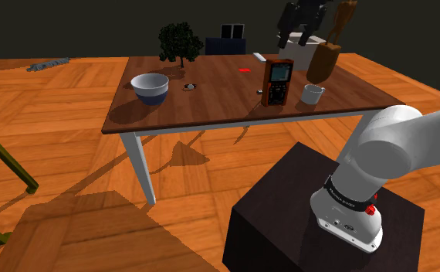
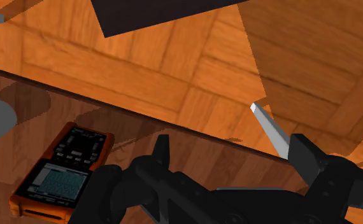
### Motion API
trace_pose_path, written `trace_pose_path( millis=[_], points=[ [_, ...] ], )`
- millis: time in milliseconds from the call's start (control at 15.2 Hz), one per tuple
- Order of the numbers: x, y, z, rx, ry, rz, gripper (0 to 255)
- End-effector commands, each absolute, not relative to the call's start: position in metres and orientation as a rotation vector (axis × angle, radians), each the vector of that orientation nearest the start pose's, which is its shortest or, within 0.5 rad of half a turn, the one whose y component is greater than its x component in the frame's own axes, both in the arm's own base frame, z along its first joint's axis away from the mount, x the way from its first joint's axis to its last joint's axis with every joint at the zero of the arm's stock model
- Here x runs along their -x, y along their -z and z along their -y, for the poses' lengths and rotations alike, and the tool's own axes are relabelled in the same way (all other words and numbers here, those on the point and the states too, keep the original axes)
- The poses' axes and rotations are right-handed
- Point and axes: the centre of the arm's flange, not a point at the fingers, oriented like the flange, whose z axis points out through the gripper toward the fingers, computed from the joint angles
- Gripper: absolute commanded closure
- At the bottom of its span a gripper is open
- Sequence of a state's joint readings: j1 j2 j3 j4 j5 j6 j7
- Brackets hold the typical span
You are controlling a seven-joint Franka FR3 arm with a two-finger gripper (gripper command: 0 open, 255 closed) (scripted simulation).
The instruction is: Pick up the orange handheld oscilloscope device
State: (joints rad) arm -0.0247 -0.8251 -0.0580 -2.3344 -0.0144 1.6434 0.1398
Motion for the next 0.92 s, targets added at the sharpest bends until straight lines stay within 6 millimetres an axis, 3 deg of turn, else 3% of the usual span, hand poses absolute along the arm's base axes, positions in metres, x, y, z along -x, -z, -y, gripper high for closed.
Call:
trace_pose_path(
  millis=[0,396,858],
  points=[
    [-0.302,-0.619,0.033,3.085,0.205,-0.320,0],
    [-0.314,-0.596,0.112,3.092,0.153,-0.054,0],
    [-0.343,-0.567,0.200,3.071,0.091,0.254,0]
  ],
)
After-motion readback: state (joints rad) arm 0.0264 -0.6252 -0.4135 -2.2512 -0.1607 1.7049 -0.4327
